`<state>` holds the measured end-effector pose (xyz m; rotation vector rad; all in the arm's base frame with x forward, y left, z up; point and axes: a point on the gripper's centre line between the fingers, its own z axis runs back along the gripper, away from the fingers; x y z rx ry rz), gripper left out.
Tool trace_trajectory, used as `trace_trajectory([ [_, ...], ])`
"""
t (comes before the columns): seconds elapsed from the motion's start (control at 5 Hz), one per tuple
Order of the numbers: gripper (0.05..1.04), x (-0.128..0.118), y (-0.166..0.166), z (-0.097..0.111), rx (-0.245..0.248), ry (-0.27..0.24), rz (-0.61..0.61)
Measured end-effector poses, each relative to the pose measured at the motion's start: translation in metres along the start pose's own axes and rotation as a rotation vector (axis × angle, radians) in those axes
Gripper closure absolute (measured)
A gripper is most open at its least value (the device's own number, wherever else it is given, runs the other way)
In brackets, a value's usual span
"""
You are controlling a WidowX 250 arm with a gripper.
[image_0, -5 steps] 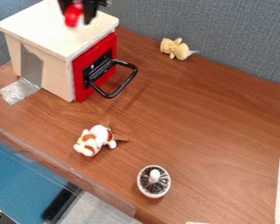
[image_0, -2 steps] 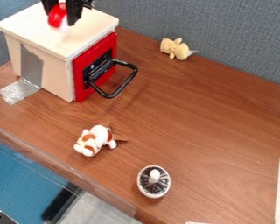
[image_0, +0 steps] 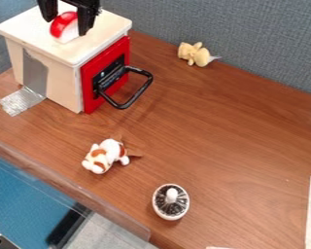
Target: Put the red object on top of the drawer
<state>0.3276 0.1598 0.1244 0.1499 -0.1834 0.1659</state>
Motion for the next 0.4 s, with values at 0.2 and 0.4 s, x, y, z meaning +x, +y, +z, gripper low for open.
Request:
trace_trajectory([
  [0.2, 0.075, 0.002, 0.000, 0.009, -0.032, 0.011, 0.001],
  [0.4, 0.081, 0.007, 0.003, 0.027, -0.079, 0.006, 0.008],
])
